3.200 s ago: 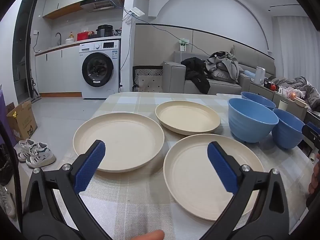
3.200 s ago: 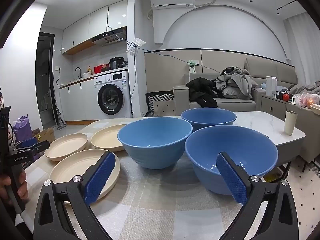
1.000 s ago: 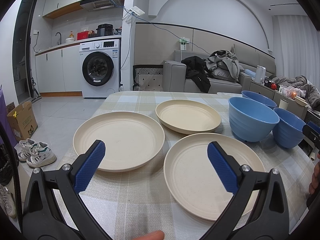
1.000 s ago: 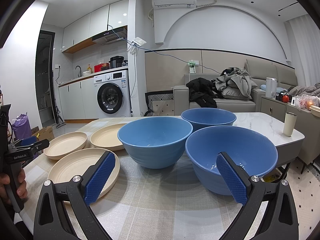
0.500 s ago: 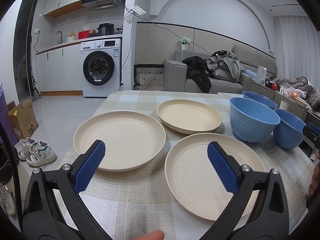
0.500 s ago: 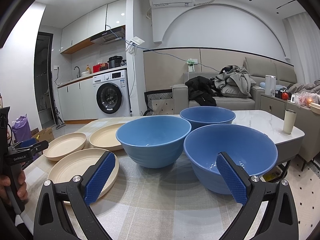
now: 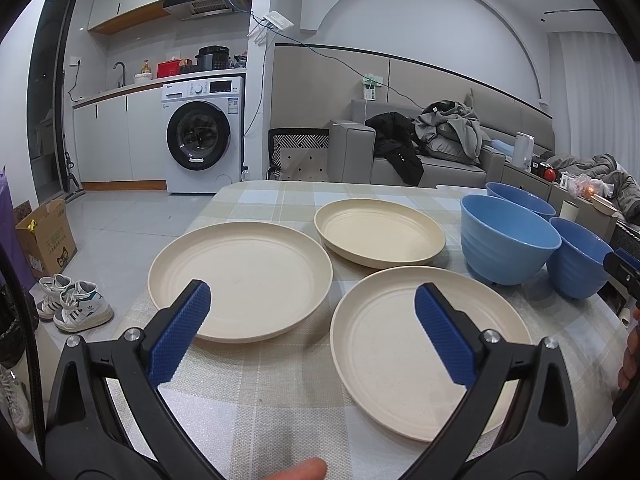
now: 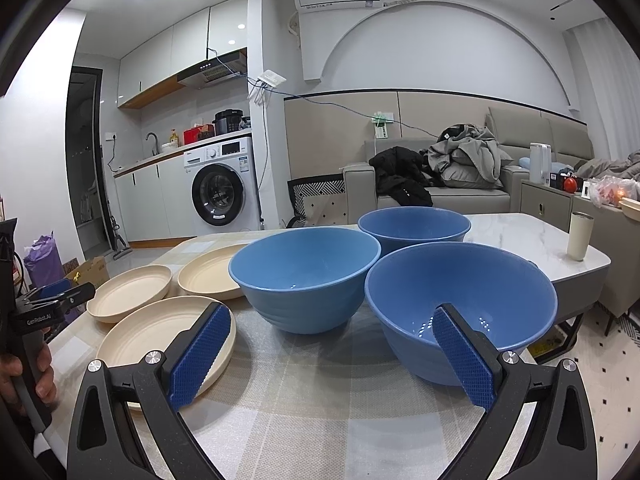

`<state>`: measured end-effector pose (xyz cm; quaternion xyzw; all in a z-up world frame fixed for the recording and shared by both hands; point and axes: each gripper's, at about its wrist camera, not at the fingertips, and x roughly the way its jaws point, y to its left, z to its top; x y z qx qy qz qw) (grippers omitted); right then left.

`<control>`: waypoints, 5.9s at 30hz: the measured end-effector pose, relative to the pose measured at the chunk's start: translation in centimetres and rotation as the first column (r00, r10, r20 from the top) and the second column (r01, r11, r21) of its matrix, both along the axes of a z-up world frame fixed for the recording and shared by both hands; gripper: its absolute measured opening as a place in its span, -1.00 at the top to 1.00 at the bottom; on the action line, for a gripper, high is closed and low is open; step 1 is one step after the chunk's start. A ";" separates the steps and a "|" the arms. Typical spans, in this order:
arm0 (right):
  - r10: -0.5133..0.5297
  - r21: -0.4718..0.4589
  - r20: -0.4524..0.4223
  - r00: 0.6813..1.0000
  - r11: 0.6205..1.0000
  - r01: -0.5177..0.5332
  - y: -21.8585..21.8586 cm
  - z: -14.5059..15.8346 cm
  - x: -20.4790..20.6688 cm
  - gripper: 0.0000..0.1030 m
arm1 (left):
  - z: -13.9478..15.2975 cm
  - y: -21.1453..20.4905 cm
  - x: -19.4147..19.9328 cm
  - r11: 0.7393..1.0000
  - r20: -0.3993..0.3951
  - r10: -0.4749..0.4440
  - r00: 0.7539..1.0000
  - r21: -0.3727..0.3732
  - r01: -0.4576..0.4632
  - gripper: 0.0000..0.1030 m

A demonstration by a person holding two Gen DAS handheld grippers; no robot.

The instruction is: Organize plates and bowls

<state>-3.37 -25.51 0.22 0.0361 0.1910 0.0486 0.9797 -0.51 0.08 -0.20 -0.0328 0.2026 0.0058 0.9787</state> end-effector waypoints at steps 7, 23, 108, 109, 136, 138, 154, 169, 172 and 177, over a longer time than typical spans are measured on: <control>0.010 -0.010 -0.009 1.000 1.000 -0.010 0.3 0.4 0.0 -1.00 | 0.4 0.8 -0.5 1.000 0.004 0.004 1.000 0.006 -0.004 -0.97; 0.058 0.004 -0.004 0.998 0.998 -0.058 2.3 3.6 0.0 -1.00 | 5.4 2.8 -2.8 0.999 -0.018 0.033 0.999 -0.033 -0.034 -0.97; 0.389 0.013 -0.463 0.797 0.902 -0.432 28.1 -1.2 21.6 -1.00 | -4.2 17.9 14.3 0.972 -0.415 0.157 0.896 -0.097 -0.215 -0.97; 0.389 0.014 -0.470 0.792 0.901 -0.435 28.3 -1.6 21.8 -1.00 | -4.3 17.9 14.4 0.973 -0.414 0.154 0.897 -0.097 -0.212 -0.97; 0.418 0.032 -0.608 0.675 0.862 -0.505 32.0 -6.9 24.5 -0.08 | -8.0 18.3 16.3 0.971 -0.479 0.080 0.874 -0.161 -0.177 -0.76; 0.419 0.034 -0.614 0.669 0.861 -0.508 32.2 -7.2 24.6 0.05 | -8.2 18.2 16.4 0.971 -0.485 0.073 0.871 -0.165 -0.173 -0.59; 0.347 -0.044 -0.603 0.718 0.884 -0.465 31.9 -7.5 24.6 0.65 | -8.4 17.4 16.4 0.981 -0.478 0.070 0.876 -0.128 -0.148 0.54; 0.340 -0.072 -0.574 0.745 0.885 -0.460 31.7 -5.8 23.4 0.67 | -6.4 16.9 15.0 0.985 -0.442 0.075 0.894 -0.109 -0.136 0.54; 0.337 -0.074 -0.565 0.753 0.888 -0.453 31.4 -5.2 23.1 0.67 | -5.7 16.7 14.4 0.985 -0.430 0.068 0.900 -0.112 -0.128 0.54; 0.332 -0.075 -0.556 0.762 0.893 -0.444 30.8 -4.5 22.5 0.67 | -4.7 16.0 13.8 0.988 -0.415 0.062 0.908 -0.104 -0.115 0.54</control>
